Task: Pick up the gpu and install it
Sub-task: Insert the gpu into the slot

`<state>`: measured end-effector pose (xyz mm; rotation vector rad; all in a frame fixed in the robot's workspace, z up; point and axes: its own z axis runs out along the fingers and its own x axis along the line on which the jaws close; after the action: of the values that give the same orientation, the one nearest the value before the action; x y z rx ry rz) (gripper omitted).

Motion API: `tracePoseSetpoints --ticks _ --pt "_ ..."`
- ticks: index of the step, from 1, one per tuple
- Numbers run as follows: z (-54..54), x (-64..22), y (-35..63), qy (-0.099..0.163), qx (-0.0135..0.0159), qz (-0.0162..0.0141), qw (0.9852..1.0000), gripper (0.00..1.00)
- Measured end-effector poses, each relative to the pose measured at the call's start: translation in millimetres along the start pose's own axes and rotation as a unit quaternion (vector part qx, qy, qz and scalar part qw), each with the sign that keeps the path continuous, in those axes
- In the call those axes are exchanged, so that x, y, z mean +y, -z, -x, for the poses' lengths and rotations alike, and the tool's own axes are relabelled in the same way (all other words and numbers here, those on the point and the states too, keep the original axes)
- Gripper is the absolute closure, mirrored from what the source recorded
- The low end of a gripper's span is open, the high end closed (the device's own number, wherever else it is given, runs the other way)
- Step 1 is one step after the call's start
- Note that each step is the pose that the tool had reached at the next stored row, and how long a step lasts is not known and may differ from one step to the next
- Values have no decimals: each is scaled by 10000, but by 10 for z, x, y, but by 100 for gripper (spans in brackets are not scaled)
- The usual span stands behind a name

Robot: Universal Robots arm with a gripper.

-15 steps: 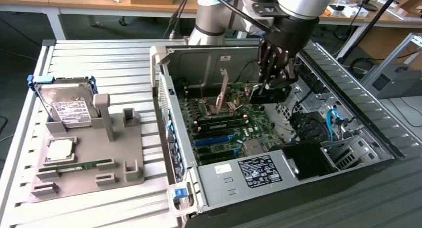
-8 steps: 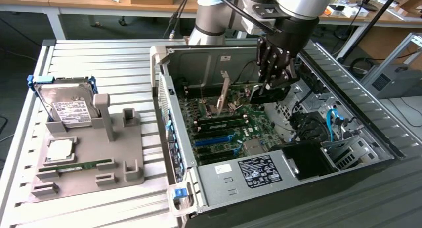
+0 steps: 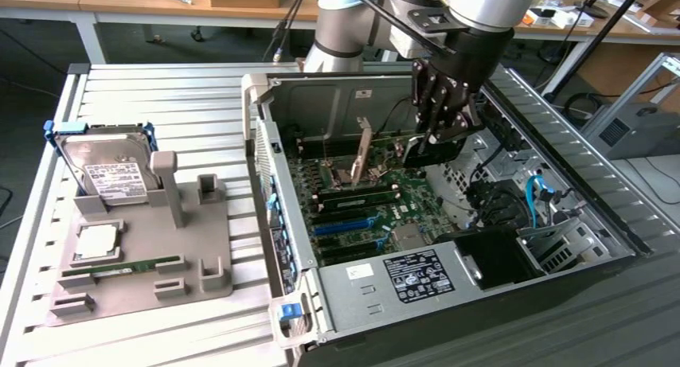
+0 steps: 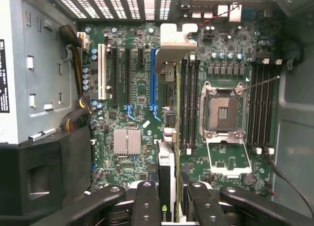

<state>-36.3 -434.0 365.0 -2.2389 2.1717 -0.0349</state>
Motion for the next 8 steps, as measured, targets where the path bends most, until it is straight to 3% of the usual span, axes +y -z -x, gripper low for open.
tracePoseSetpoints --ticks 8 --pt "0 0 -3 326 -11 0 9995 73"
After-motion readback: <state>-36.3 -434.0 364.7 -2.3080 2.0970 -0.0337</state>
